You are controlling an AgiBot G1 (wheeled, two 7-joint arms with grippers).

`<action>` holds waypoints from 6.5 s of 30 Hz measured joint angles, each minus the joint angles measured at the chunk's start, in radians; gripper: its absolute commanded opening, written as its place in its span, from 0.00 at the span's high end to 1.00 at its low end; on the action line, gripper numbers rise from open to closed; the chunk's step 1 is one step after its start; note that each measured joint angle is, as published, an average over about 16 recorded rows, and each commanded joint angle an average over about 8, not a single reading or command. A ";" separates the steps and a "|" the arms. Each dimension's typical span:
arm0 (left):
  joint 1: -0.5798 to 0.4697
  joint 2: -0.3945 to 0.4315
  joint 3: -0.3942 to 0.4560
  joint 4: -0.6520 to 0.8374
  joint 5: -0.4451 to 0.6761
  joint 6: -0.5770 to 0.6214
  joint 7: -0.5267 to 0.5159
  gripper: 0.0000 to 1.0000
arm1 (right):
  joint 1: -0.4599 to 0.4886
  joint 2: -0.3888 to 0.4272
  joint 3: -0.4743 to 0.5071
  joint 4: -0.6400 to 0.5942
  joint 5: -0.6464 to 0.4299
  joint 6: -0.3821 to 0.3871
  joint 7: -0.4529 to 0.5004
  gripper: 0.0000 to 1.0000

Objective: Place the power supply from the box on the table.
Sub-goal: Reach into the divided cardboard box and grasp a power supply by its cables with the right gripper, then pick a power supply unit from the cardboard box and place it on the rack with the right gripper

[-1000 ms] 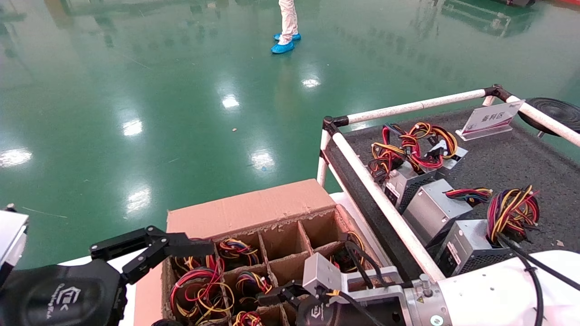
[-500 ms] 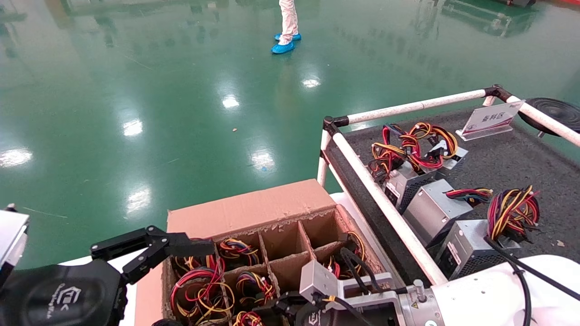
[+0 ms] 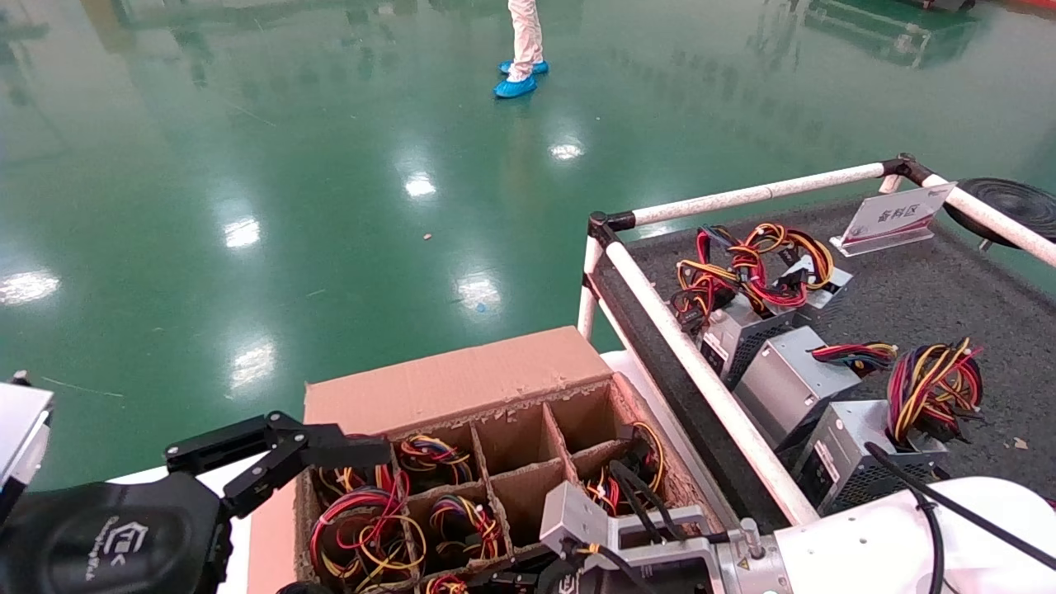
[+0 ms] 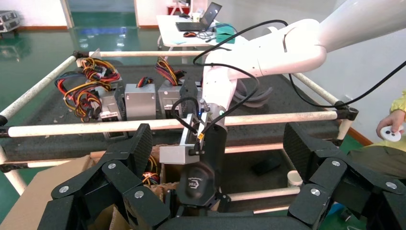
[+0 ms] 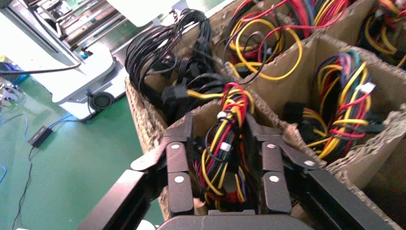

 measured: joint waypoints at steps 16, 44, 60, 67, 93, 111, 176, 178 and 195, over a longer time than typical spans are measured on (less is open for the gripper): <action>0.000 0.000 0.001 0.000 0.000 0.000 0.000 0.00 | -0.006 0.011 0.028 -0.033 0.053 -0.023 0.028 1.00; 0.000 -0.001 0.002 0.000 -0.001 -0.001 0.001 0.00 | 0.074 0.174 0.178 0.144 0.444 -0.033 0.423 1.00; -0.001 -0.001 0.003 0.000 -0.002 -0.001 0.001 0.00 | 0.298 0.162 0.201 0.022 0.428 0.088 0.418 1.00; -0.001 -0.001 0.003 0.000 -0.002 -0.001 0.001 0.00 | 0.397 0.098 0.193 -0.167 0.384 0.223 0.321 1.00; -0.001 -0.002 0.004 0.000 -0.003 -0.002 0.002 0.00 | 0.520 -0.067 0.242 -0.435 0.419 0.685 0.065 1.00; -0.001 -0.002 0.005 0.000 -0.003 -0.002 0.002 0.00 | 0.490 -0.049 0.241 -0.447 0.418 0.698 -0.003 1.00; -0.002 -0.003 0.007 0.000 -0.005 -0.003 0.004 0.00 | 0.501 -0.016 0.236 -0.441 0.410 0.660 -0.157 1.00; -0.002 -0.003 0.007 0.000 -0.005 -0.003 0.004 0.00 | 0.500 -0.015 0.236 -0.443 0.410 0.668 -0.166 1.00; -0.002 -0.003 0.008 0.000 -0.005 -0.003 0.004 0.00 | 0.482 -0.014 0.251 -0.449 0.431 0.785 -0.251 1.00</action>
